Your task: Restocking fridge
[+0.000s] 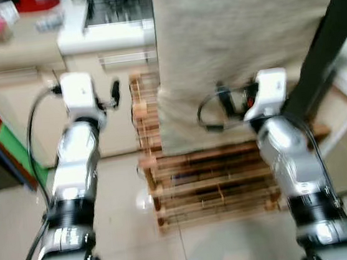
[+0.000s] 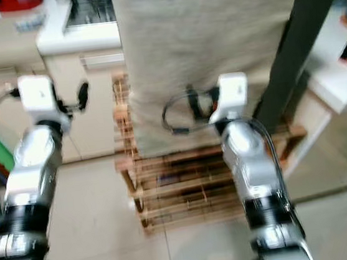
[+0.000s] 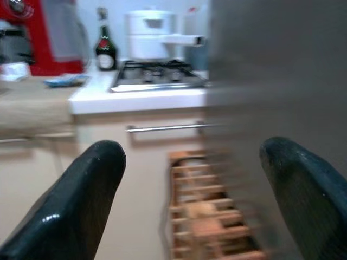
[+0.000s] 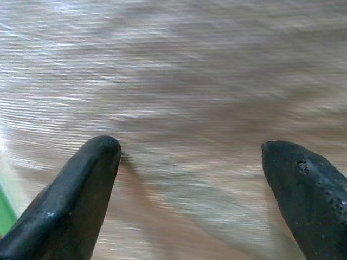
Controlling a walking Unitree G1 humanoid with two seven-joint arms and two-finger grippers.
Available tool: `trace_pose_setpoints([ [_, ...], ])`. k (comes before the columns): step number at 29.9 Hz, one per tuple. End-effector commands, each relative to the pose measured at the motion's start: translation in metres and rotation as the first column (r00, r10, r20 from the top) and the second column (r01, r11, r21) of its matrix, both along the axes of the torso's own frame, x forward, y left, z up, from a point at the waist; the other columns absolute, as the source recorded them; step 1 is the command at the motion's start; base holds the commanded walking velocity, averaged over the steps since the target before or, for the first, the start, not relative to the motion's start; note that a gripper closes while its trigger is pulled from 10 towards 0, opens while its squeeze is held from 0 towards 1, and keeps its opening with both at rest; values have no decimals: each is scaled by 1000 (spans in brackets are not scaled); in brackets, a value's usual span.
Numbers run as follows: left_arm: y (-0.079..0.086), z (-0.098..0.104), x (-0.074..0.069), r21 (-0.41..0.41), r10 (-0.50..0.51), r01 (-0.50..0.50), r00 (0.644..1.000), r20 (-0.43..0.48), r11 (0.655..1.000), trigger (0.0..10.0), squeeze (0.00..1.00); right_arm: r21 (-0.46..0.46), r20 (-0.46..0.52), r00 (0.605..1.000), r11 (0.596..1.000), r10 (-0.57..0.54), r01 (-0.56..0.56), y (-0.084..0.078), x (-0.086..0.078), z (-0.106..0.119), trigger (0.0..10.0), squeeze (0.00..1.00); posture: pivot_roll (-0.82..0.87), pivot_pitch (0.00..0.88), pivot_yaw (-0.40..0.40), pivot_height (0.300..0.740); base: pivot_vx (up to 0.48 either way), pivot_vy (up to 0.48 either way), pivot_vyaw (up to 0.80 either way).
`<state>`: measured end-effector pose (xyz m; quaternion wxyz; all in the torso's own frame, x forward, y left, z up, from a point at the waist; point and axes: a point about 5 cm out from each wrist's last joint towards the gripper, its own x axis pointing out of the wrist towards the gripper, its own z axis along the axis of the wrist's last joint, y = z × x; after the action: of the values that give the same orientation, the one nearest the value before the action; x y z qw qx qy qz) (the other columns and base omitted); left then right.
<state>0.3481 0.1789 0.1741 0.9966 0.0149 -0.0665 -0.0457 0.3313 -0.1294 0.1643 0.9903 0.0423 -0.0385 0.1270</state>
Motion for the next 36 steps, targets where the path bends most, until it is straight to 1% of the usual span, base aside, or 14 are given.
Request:
trace_pose_setpoints([
  [1,-13,8,-2,0,-80,80,996,38,997,10000,0,-5,17,1000,1000,-23,23,-7,-3,4,10000,0,-112,0,13,740,0,480,-581],
  [2,-16,5,-5,-6,-113,113,993,33,994,10000,0,-2,9,999,999,-47,47,-11,-3,2,10000,0,-112,0,13,740,0,480,-581],
  [4,-18,4,-6,-11,-127,128,991,28,992,10000,0,0,8,998,998,-60,60,-13,-4,1,10000,0,-113,0,12,740,0,480,-587],
  [5,-20,2,-8,-25,-157,157,988,17,987,10000,0,-2,14,995,995,-96,96,-17,-5,0,10000,0,-112,0,11,740,0,480,-587],
  [6,-21,1,-9,-23,-166,166,986,12,986,10000,0,-9,27,991,991,-130,130,-22,-6,0,10000,0,-112,0,10,740,0,480,-594],
  [8,-21,-1,-9,-20,-169,169,986,7,985,10000,0,-20,39,984,984,-176,177,-27,-8,-1,10000,0,-111,0,10,740,0,480,-613],
  [9,-18,-4,-9,-44,-151,151,988,-7,988,10000,0,-11,9,976,975,-220,220,-34,-10,-8,10000,0,-111,0,12,740,0,480,-663],
  [11,-16,-6,-10,-75,-134,132,991,-22,988,10000,0,-4,-34,966,967,-255,255,-39,-12,-17,10000,0,-110,0,13,740,0,480,-659],
  [13,-15,-6,-10,-81,-133,130,991,-24,988,10000,0,-1,-48,964,965,-262,263,-41,-12,-20,10000,0,-110,0,13,740,0,480,-663],
  [15,-19,-7,-12,-65,-154,151,987,-36,986,10000,0,-17,-88,953,957,-289,289,-45,-15,-30,10000,0,-108,0,15,740,0,480,-659],
  [19,-21,-7,-13,-68,-173,170,984,-36,983,10000,0,-31,-97,946,951,-308,307,-47,-17,-34,10000,0,-108,0,15,740,0,480,-661],
  [26,-21,-2,-13,-66,-197,195,980,-22,979,10000,0,-37,-89,939,944,-331,329,-50,-16,-34,10000,0,-109,0,18,740,0,480,-658],
  [30,-26,1,-13,-58,-216,215,976,-12,975,10000,0,-34,-81,937,941,-340,338,-51,-16,-33,10000,0,-109,0,15,740,0,480,-661],
  [36,-28,-1,-14,-50,-225,223,974,-20,973,10000,0,-36,-70,931,934,-357,356,-54,-19,-33,10000,0,-110,0,15,740,0,480,-660],
])
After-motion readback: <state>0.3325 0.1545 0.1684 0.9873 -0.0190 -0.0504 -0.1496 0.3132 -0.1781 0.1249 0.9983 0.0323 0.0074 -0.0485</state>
